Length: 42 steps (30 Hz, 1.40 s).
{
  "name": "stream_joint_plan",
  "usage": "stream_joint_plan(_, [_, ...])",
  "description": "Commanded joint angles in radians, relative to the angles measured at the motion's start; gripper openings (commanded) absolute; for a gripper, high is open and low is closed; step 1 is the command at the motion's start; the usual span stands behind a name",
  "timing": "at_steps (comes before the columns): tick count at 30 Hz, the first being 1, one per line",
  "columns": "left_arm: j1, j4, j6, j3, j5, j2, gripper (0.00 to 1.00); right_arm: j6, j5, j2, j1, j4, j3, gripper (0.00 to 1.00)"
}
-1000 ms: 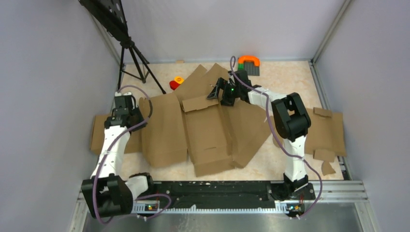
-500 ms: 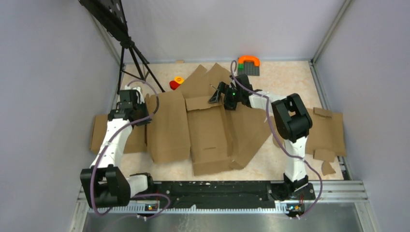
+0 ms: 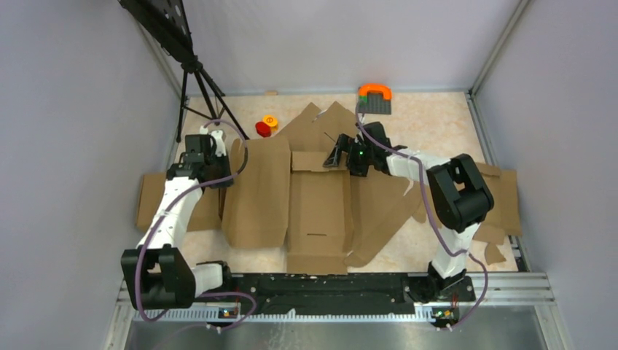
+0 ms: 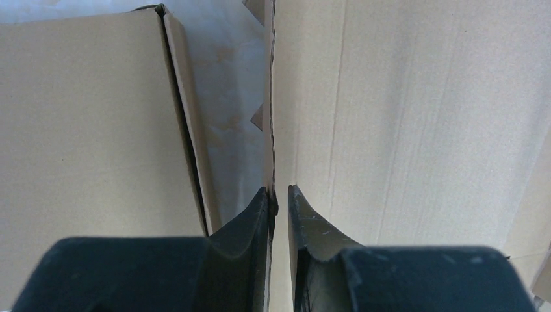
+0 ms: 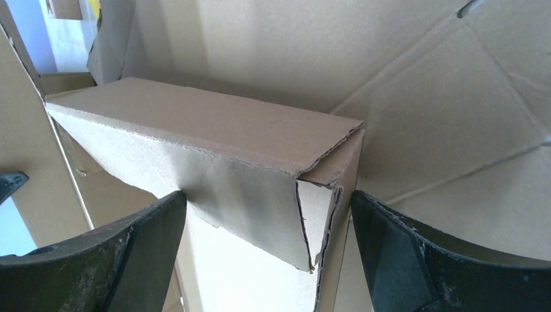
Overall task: Fold the paper box
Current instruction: Fold the paper box at the center of the board.
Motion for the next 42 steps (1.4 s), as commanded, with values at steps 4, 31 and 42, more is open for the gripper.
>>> stream_joint_plan(4, [-0.029, 0.05, 0.021, 0.014, -0.02, -0.029, 0.17, -0.114, 0.136, -0.181, 0.054, -0.119, -0.042, 0.97])
stream_joint_plan(31, [-0.186, 0.016, 0.014, 0.061, -0.131, -0.037, 0.16, -0.013, -0.049, -0.22, -0.076, -0.044, -0.182, 0.99])
stream_joint_plan(42, [-0.22, 0.014, 0.038, 0.059, -0.206, -0.053, 0.14, -0.063, -0.075, -0.236, -0.079, -0.025, -0.182, 0.95])
